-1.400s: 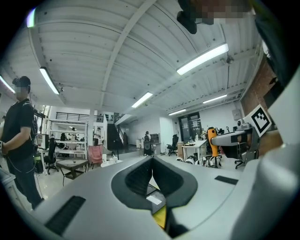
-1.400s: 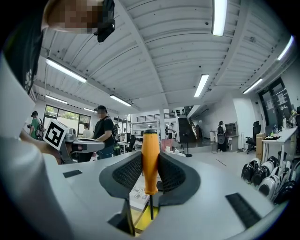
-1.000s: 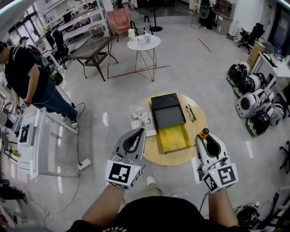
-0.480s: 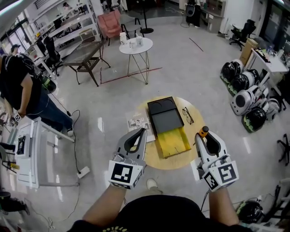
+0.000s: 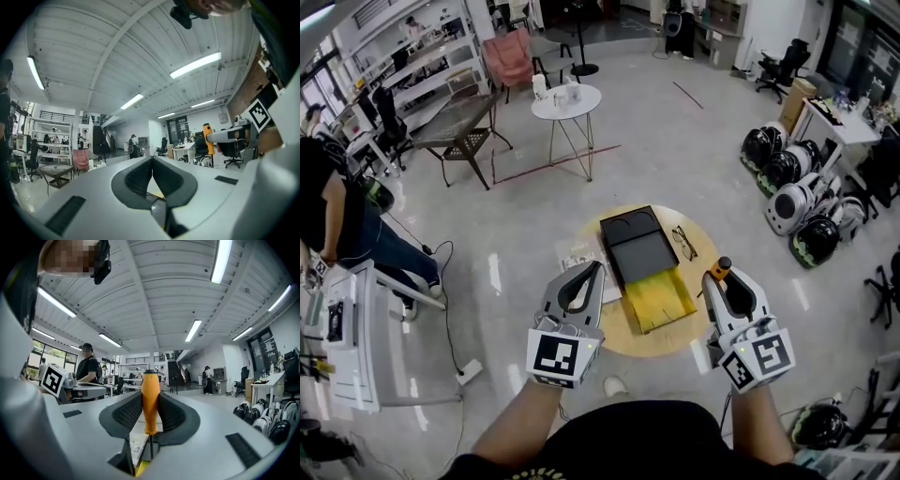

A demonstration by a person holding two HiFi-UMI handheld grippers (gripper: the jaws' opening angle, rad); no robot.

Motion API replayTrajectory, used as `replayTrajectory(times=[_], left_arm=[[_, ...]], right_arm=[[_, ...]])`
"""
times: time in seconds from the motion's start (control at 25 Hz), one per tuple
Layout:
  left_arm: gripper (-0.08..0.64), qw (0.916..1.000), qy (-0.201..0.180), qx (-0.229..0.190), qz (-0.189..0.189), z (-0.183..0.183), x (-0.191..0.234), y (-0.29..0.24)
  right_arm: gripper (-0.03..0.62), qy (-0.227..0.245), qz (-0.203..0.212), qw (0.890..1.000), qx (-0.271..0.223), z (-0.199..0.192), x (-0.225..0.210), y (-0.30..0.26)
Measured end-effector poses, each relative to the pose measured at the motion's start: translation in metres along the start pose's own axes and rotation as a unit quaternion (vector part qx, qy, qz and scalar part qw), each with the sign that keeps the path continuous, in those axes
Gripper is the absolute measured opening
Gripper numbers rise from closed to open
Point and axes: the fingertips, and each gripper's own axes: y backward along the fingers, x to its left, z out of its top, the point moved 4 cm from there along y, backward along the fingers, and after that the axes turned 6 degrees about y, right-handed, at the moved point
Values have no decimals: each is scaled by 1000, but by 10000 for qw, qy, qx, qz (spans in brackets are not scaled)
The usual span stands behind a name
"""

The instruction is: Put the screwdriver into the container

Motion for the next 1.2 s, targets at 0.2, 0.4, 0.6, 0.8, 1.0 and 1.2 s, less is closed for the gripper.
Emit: replayTrajectory(times=[0.2, 0.4, 0.6, 0.8, 1.0, 1.2], left_arm=[[17, 9999, 28, 77, -88, -7, 3, 0], [17, 9999, 85, 47, -138, -10, 2, -1], [17, 9999, 88, 35, -66, -3, 2, -4], [17, 9999, 72, 100, 19, -8, 5, -11], [17, 9996, 102, 195, 150, -14, 11, -25], [17, 9992, 149, 274, 248, -20, 15, -44]], right_arm=[[121, -9, -63, 10000, 62, -1, 4, 0], [121, -18, -69, 9999, 95, 0, 7, 0], [120, -24, 24, 9999, 102, 1, 3, -4], [121, -115, 91, 9998, 167, -8, -6, -14], [121, -162, 205, 9992, 292, -12, -16, -30], [121, -222, 318, 9984, 405, -24, -35, -43]])
